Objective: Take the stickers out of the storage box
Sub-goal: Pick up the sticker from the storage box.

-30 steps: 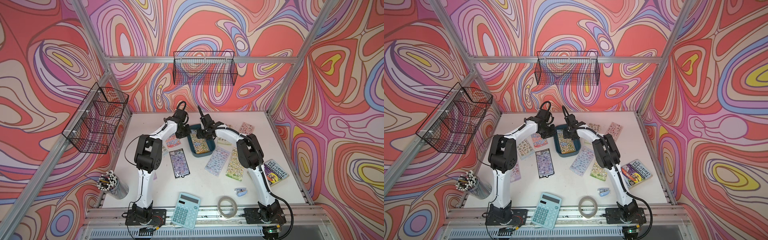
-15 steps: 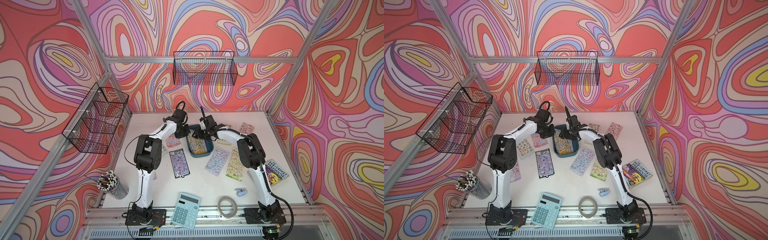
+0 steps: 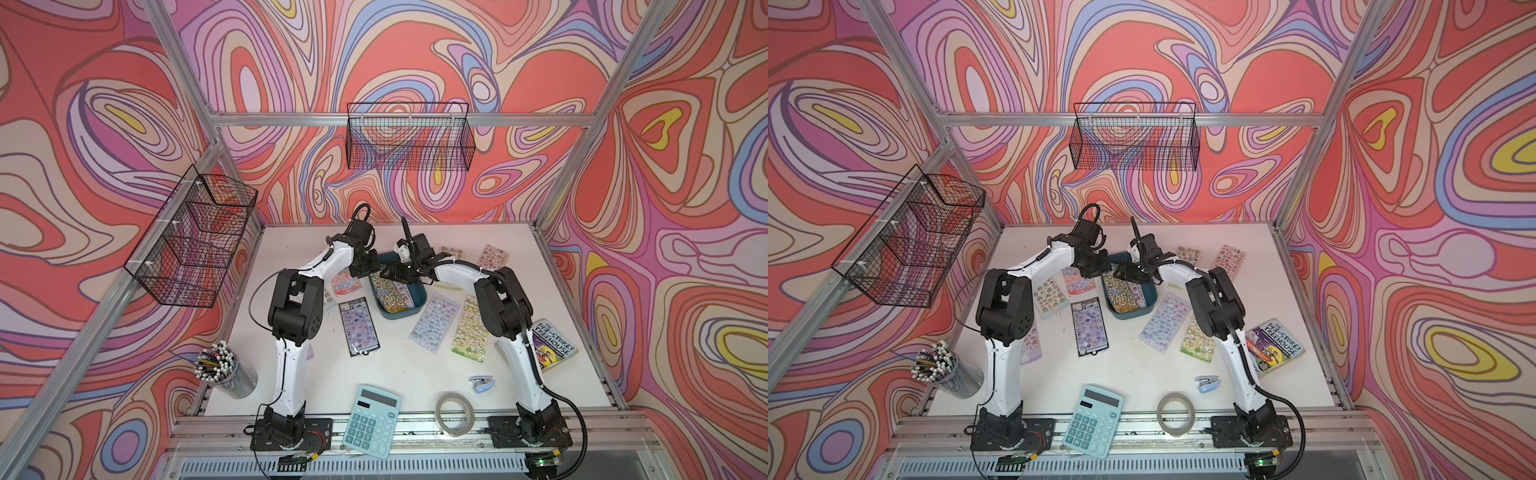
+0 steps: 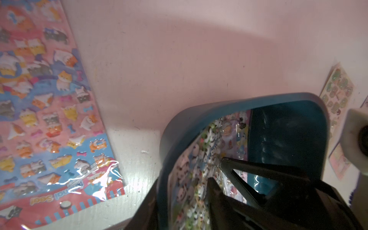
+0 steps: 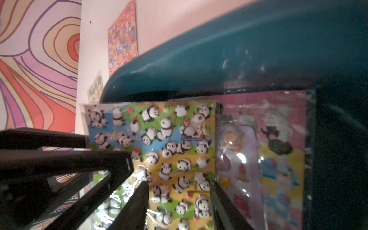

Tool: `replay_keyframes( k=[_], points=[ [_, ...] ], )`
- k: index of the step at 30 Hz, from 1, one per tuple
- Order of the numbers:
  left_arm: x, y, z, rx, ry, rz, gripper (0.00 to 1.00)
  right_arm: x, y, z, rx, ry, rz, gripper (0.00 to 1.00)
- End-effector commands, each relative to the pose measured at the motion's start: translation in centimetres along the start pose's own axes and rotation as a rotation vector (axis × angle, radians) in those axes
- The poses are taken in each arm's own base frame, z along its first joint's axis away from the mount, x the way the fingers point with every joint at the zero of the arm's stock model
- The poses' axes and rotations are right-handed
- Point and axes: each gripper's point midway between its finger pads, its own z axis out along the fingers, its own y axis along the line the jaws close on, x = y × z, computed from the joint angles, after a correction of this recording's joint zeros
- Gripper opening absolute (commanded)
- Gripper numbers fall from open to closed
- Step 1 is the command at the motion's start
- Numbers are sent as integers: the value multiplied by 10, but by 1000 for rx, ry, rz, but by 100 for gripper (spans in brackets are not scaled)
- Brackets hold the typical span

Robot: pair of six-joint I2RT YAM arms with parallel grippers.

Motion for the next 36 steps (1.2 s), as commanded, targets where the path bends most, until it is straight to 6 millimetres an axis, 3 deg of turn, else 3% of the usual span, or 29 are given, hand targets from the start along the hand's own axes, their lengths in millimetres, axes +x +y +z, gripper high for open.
replay_keyframes(
  k=[1,6,14,26,32,36],
  points=[
    [2,1,-4,-5,2,-9,24,6,8,-6,-41,22,48,52],
    [4,9,-1,-28,6,-14,15,-6,2,-22,28,-10,25,53],
    [1,16,2,-37,3,-34,12,-11,5,-39,81,-13,3,54],
    [1,16,2,-28,3,-43,12,27,-5,-15,-19,117,85,50],
    [0,13,3,-14,1,-52,12,31,-8,-7,-38,139,99,51],
    [1,13,5,-11,5,-58,13,32,3,-3,-115,149,115,51]
  ],
)
